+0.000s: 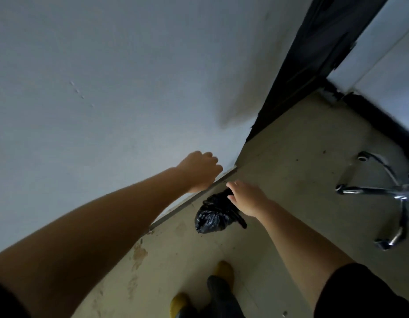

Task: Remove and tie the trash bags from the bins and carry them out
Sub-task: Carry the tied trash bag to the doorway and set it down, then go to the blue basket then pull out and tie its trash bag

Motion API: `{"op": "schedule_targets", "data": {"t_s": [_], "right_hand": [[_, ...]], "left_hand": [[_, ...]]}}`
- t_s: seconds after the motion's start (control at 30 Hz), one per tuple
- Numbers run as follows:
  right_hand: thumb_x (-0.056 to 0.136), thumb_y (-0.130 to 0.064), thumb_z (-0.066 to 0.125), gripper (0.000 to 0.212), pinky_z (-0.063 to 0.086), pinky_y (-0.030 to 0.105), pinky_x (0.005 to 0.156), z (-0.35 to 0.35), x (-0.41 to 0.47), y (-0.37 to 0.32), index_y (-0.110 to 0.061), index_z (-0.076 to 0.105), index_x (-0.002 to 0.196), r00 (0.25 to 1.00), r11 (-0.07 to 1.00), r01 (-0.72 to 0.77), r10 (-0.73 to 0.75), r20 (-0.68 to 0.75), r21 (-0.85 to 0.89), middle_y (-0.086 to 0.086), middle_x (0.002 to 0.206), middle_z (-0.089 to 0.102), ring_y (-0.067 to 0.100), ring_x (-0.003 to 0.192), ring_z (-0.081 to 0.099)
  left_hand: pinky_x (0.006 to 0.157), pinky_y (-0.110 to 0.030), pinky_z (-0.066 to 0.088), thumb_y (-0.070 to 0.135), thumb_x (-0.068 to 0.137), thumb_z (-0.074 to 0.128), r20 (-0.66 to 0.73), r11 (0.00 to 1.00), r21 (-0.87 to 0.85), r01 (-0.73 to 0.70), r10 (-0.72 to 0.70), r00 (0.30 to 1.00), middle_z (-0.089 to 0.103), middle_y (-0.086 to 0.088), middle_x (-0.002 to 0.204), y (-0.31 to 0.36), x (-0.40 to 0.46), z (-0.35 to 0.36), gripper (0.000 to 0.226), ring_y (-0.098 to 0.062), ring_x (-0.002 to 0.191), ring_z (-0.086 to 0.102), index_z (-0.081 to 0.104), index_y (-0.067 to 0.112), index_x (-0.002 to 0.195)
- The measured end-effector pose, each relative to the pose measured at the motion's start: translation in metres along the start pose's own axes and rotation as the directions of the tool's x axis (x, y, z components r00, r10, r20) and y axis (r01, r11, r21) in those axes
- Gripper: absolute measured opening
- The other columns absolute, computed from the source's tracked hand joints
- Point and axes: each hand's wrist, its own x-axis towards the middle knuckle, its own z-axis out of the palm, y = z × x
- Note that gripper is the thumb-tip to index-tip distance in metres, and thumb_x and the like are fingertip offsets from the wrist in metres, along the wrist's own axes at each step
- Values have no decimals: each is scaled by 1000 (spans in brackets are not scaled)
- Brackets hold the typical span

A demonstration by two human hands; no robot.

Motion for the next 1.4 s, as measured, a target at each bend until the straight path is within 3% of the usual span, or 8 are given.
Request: {"op": "schedule_targets", "data": {"t_s": [0.17,0.33,0.57,0.8,0.93,1.07,1.23,1.4], "right_hand": [[100,-33,34,35,38,42,96,-95,-70,-30,-13,41,128,1000,996,2,-4,-17,-90,10,126,50,30,112,52],[100,-33,33,35,36,45,99,-162,-123,-77,-14,42,127,999,992,15,-19,-29,-127,10,125,51,29,114,50],[100,-33,30,37,37,43,95,-184,-156,-134,-13,42,128,984,948,177,-179,19,-264,10,124,51,29,112,50],[100,-34,27,42,34,44,99,-175,-155,-187,-14,38,135,878,774,478,-427,215,-415,12,134,46,31,121,46],[100,-35,26,42,34,44,99,-146,-172,-239,-14,40,134,761,604,647,-548,348,-465,11,137,44,31,122,45],[99,-38,30,42,35,45,100,-104,-213,-306,-14,42,131,598,395,793,-651,468,-464,12,138,45,32,125,44],[99,-38,30,41,38,44,98,-36,-295,-378,-13,43,128,387,150,902,-697,604,-405,14,136,44,33,124,44],[99,-39,32,40,39,43,98,44,-394,-422,-14,43,128,226,-43,940,-664,713,-338,13,137,45,33,125,45]], "left_hand": [[89,-35,43,16,96,35,39,966,-201,163,-158,987,57,-7,123,16,-51,-60,35,-23,114,50,52,14,126],[96,-38,43,18,97,32,50,863,-387,323,-330,943,55,-6,127,21,-106,-108,36,-23,119,49,52,17,126],[97,-38,45,27,99,33,150,553,-625,551,-608,780,56,-5,124,45,-187,-109,33,-24,115,52,52,18,123],[94,-38,47,23,98,33,368,123,-655,746,-810,457,57,-8,122,99,-270,-70,33,-27,110,55,54,15,122],[84,-40,49,22,97,33,469,-128,-611,781,-853,227,60,-11,115,143,-325,-50,31,-29,103,58,56,11,114],[88,-39,48,29,97,36,538,-404,-607,684,-843,-19,58,-8,122,205,-388,-33,32,-28,109,57,55,15,119],[96,-40,47,34,98,38,637,-654,-535,534,-728,-253,51,-5,133,310,-467,-9,39,-23,120,51,42,19,134],[98,-39,45,34,98,36,743,-808,-407,427,-564,-359,49,-7,134,420,-525,11,40,-25,122,49,44,16,133]]}}
